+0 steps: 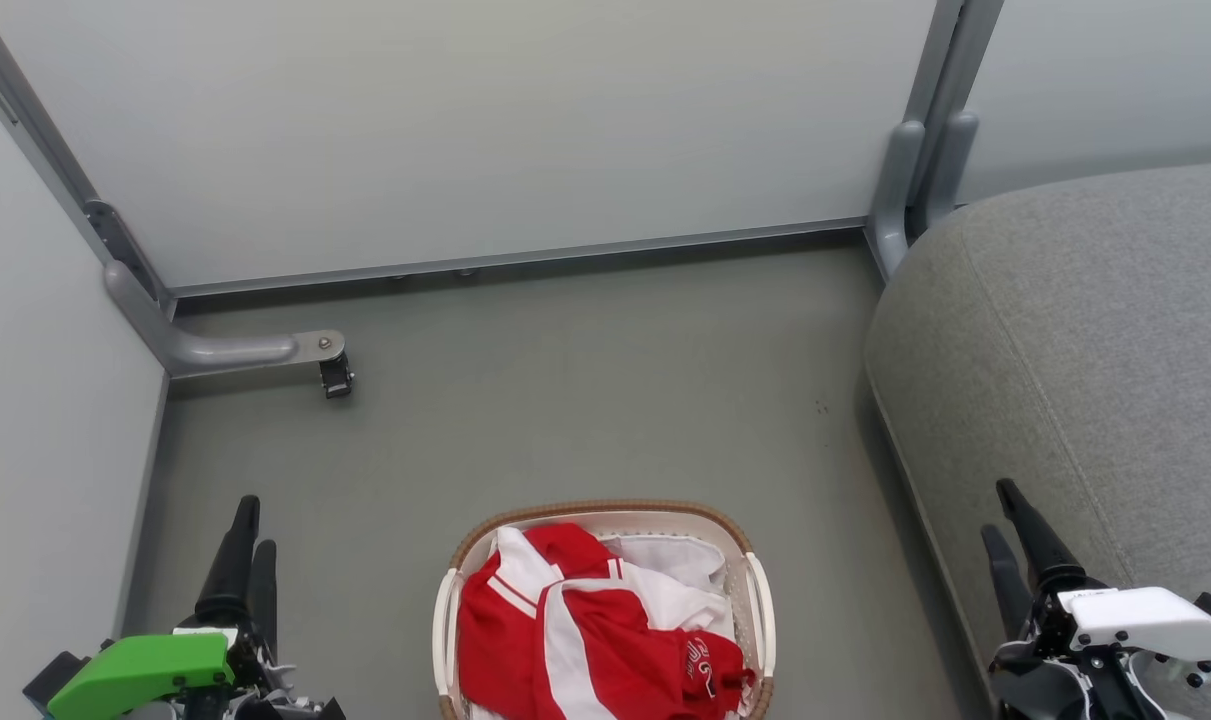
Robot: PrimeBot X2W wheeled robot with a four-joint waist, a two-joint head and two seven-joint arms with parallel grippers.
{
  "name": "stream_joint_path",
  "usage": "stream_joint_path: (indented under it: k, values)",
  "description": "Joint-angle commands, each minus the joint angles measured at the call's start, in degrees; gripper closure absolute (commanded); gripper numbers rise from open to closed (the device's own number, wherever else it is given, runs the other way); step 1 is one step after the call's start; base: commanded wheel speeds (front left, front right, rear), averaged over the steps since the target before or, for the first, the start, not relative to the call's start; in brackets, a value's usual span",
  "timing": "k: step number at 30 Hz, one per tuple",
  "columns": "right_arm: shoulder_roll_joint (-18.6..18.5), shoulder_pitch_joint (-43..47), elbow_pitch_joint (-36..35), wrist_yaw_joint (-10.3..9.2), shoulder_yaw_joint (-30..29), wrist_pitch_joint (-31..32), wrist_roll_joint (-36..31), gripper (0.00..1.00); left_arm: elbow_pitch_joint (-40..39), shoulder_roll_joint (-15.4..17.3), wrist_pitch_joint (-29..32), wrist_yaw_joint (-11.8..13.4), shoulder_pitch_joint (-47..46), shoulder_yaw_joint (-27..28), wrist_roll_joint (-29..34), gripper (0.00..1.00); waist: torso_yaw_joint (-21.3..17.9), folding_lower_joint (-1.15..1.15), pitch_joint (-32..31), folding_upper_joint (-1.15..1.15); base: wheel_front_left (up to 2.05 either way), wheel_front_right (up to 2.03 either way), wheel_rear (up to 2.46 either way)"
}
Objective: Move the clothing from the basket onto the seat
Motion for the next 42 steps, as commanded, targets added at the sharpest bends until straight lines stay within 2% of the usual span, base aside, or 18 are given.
stream_joint_path:
  k: [1,11,20,31,42]
  values:
    - [-0.27,-0.67,-1.02,0.0,0.57,-0.71,-0.58,0.0,-1.6,0.11,-0.72,-0.07,-0.69,-0.43,0.64,0.0,-0.01,0.0,0.01,0.0,0.0,0.0,0.0]
    - [-0.39,-0.34,-1.32,0.0,2.06,-3.47,-3.34,0.0,-4.01,0.18,-3.47,-0.1,0.61,-2.24,3.09,0.0,-0.04,0.0,0.05,0.0,0.0,0.0,0.0]
    - [-0.5,-0.45,-1.8,0.0,1.33,-5.73,-8.8,0.0,-5.96,0.24,-5.7,-0.13,1.31,-2.56,7.84,0.0,-0.04,0.0,0.15,0.0,0.0,0.0,0.0]
    - [-0.59,-0.48,-3.6,0.01,0.63,-8.22,-17.74,0.0,-9.06,0.32,-8.17,1.21,1.9,-3.76,16.96,0.0,-0.07,0.0,0.33,0.0,0.0,0.0,0.0]
    - [-0.68,0.16,-6.29,0.01,1.65,-10.37,-30.29,0.0,-11.55,0.38,-10.33,3.45,2.52,-5.45,27.78,0.0,-0.04,0.0,0.56,0.0,0.0,0.0,0.0]
